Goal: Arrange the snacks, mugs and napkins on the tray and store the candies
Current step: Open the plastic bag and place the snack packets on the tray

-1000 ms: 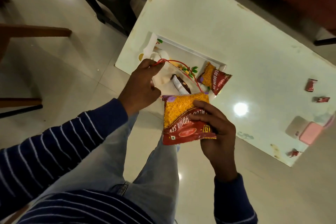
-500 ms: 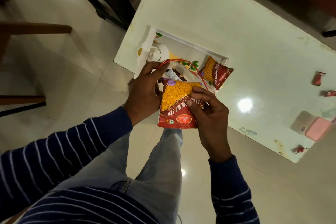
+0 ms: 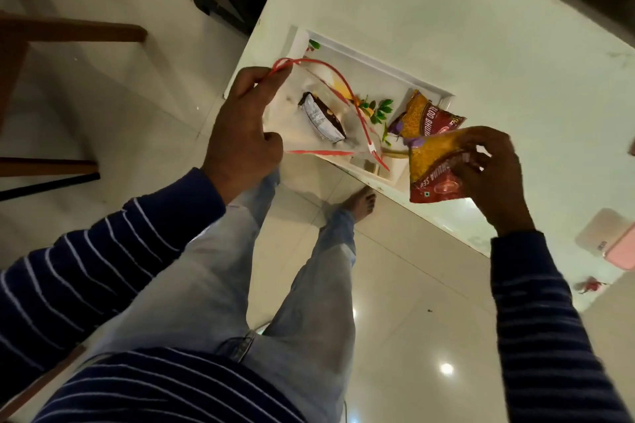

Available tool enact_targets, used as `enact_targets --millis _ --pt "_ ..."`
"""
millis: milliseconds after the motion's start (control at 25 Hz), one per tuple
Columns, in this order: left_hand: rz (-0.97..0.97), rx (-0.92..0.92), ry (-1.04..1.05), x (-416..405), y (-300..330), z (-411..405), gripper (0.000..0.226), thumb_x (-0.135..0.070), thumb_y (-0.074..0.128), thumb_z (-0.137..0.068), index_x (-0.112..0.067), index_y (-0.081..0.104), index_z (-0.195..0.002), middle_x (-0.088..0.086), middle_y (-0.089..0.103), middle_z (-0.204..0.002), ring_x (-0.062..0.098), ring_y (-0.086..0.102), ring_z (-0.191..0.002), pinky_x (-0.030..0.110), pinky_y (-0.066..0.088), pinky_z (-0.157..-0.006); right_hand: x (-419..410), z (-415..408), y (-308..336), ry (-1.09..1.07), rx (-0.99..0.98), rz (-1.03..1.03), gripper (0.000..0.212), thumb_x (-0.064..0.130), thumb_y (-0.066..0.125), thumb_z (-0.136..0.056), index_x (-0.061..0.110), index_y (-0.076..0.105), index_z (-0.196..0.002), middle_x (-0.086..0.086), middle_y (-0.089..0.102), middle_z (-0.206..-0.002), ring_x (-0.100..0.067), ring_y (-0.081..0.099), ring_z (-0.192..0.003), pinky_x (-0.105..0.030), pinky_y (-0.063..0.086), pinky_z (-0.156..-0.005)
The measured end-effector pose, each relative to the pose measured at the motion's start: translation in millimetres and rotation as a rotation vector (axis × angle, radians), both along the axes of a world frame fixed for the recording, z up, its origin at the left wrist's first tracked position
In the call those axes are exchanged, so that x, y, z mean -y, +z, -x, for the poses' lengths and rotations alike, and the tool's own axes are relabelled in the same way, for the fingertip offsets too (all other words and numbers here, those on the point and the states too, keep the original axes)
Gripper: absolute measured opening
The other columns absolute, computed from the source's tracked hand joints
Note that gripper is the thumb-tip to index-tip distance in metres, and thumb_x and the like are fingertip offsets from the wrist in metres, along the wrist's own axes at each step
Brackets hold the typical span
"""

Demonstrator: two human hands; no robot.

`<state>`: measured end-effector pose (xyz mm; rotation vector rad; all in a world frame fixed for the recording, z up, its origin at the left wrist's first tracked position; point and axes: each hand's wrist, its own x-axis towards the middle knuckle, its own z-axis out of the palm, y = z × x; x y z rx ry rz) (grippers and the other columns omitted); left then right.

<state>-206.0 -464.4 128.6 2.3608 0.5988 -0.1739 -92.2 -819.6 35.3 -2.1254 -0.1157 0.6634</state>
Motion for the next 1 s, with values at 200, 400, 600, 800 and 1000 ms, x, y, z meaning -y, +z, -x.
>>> enact_targets --millis 200,400,600,800,1000 --pt "0.034 0.038 -0.003 -2.0 -0.9 -2.2 0.081 0.005 0.057 -0.065 -0.011 0.045 -0.144 0.008 0.047 -0.132 0.008 0.042 -0.12 -0.002 0.033 -0.094 -50.0 -17.6 -80.7 0.599 -0.047 0.127 0.05 -0.017 0.064 -0.074 0.003 0.059 -0.119 -0.021 0.054 -0.126 -0.038 0.053 -0.12 -0.045 0.047 -0.098" --pt "0.06 0.062 -0.032 -1.8 -3.0 2.2 0.082 0.007 0.053 -0.064 -0.008 0.045 -0.144 -0.003 0.041 -0.126 -0.001 0.048 -0.099 0.001 0.039 -0.085 -68.7 -32.1 -119.3 0.8 -0.128 0.264 0.06 -0.022 0.056 -0.078 0.015 0.055 -0.125 -0.01 0.05 -0.136 -0.032 0.049 -0.126 -0.053 0.043 -0.106" --pt "0.105 0.031 -0.047 1.2 -2.6 -0.4 0.079 0.0 0.053 -0.065 -0.006 0.045 -0.143 0.007 0.046 -0.131 0.008 0.046 -0.111 0.0 0.036 -0.088 -73.7 -33.3 -97.7 0.762 0.145 0.41 0.046 -0.015 0.054 -0.083 0.014 0.066 -0.117 -0.012 0.066 -0.124 -0.036 0.062 -0.112 -0.047 0.05 -0.093" --pt "0.188 0.096 -0.086 0.7 2.4 -8.4 0.075 -0.003 0.06 -0.068 -0.004 0.047 -0.141 -0.001 0.041 -0.126 -0.002 0.043 -0.109 0.006 0.044 -0.074 -87.9 -39.0 7.1 0.068 0.295 0.216 0.018 0.006 0.06 -0.085 0.005 0.072 -0.097 -0.01 0.073 -0.096 -0.028 0.069 -0.089 -0.03 0.054 -0.083" --pt "0.213 0.096 -0.122 14.2 0.8 -4.5 0.077 -0.006 0.059 -0.067 -0.008 0.046 -0.143 0.001 0.044 -0.126 0.012 0.055 -0.099 0.002 0.046 -0.075 -146.7 5.4 110.2 0.202 -0.164 -0.326 0.033 -0.003 0.051 -0.081 0.008 0.078 -0.095 0.002 0.078 -0.099 -0.012 0.072 -0.095 -0.019 0.055 -0.079"
